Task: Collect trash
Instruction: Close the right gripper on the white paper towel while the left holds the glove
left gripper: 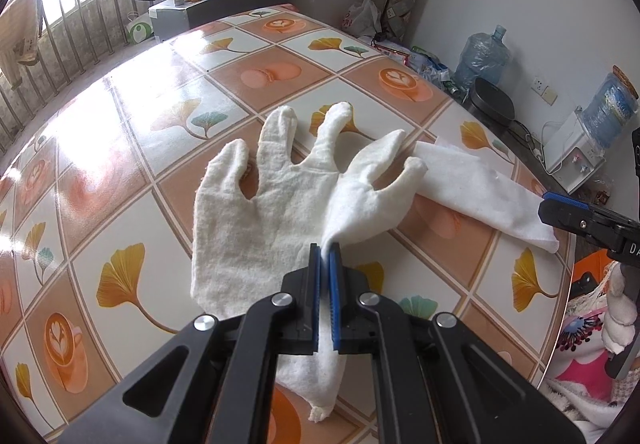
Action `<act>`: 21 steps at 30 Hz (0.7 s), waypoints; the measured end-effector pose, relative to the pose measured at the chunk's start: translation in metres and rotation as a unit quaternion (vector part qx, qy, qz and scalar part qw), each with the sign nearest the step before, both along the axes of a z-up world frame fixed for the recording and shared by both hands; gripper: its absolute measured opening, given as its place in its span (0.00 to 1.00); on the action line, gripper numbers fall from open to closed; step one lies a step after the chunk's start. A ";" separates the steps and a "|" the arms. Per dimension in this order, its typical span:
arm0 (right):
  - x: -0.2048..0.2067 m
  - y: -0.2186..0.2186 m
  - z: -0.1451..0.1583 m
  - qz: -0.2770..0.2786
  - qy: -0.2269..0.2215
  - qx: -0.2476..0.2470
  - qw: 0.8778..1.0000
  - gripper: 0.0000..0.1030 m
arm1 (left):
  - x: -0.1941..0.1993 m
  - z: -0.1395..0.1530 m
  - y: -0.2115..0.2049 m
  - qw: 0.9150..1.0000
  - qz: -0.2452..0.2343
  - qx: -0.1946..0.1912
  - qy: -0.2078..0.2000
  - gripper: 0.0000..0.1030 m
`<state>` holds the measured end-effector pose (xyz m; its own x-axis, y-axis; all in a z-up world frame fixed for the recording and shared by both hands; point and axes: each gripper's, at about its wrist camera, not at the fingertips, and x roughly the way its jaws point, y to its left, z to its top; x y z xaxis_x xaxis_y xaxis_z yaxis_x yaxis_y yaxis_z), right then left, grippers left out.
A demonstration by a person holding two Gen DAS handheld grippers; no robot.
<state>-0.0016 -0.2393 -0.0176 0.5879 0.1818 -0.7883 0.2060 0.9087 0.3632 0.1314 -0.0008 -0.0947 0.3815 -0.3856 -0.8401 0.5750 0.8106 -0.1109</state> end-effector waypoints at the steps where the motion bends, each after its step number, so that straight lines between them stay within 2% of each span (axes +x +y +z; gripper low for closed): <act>1: 0.000 0.002 -0.001 0.004 0.002 -0.003 1.000 0.55 | 0.000 0.000 0.000 1.000 0.000 0.000 0.000 0.04; 7: 0.003 0.011 -0.003 0.021 0.005 -0.026 0.999 0.56 | 0.000 0.000 0.000 1.000 -0.001 0.000 0.000 0.04; 13: 0.008 0.022 -0.004 0.035 0.008 -0.075 0.997 0.55 | 0.000 0.000 0.000 1.000 -0.001 0.001 0.000 0.04; 16: 0.009 0.026 -0.004 0.038 0.009 -0.095 0.995 0.39 | 0.000 0.000 -0.001 1.000 -0.001 0.000 0.000 0.04; 18: 0.009 0.026 -0.006 0.038 0.008 -0.100 0.994 0.24 | 0.000 0.000 -0.001 1.000 0.000 0.001 0.000 0.04; 19: 0.009 0.026 -0.006 0.037 0.008 -0.102 0.994 0.20 | 0.000 0.000 -0.001 1.000 0.000 0.000 0.000 0.04; 21: 0.009 0.023 -0.007 0.033 0.009 -0.101 0.994 0.03 | 0.000 0.001 -0.001 1.000 0.000 0.000 0.000 0.04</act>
